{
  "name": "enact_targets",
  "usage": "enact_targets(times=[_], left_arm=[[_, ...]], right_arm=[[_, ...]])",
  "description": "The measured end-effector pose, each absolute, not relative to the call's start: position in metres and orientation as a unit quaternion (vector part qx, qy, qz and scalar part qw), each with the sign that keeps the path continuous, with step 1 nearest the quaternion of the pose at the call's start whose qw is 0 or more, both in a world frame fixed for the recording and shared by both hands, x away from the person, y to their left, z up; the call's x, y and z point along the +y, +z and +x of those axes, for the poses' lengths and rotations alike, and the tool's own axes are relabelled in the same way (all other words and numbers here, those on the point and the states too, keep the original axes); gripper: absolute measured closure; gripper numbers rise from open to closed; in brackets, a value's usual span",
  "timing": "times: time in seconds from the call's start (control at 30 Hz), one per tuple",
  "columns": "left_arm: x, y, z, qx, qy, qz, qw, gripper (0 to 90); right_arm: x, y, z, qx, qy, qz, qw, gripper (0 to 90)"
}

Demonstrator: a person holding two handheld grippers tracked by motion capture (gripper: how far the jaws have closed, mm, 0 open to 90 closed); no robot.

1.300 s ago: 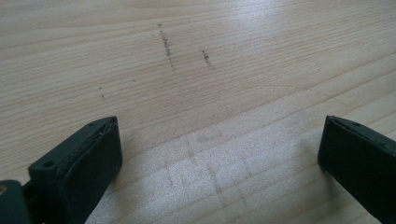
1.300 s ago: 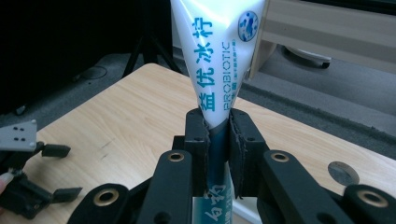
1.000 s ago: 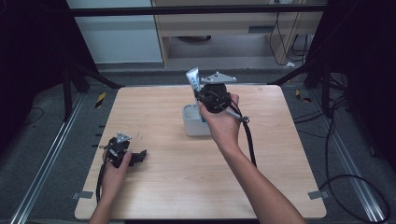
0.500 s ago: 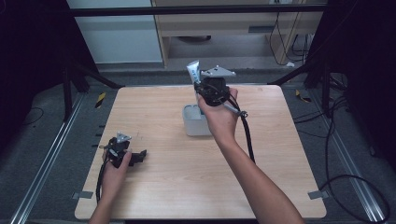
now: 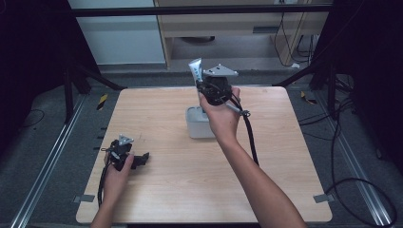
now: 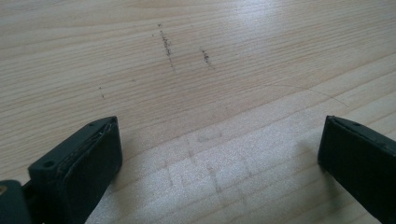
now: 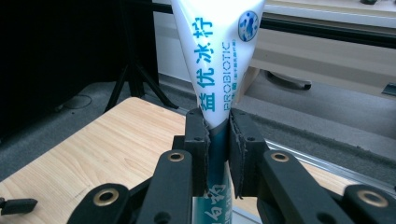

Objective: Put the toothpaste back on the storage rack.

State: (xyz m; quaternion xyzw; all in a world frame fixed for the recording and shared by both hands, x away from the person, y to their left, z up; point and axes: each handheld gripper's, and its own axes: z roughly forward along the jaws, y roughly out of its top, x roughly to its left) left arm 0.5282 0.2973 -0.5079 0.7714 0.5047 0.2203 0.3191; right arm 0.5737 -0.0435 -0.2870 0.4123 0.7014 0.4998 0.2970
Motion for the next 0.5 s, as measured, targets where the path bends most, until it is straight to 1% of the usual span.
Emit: enact_targets(times=[0.5], left_arm=[[0.2972,-0.5079,0.5282,0.505,0.22,0.771,0.319,0.0]], right_arm=[[-0.0436,-0.2907,0.5795,0.688,0.513,0.412,0.306,78.9]])
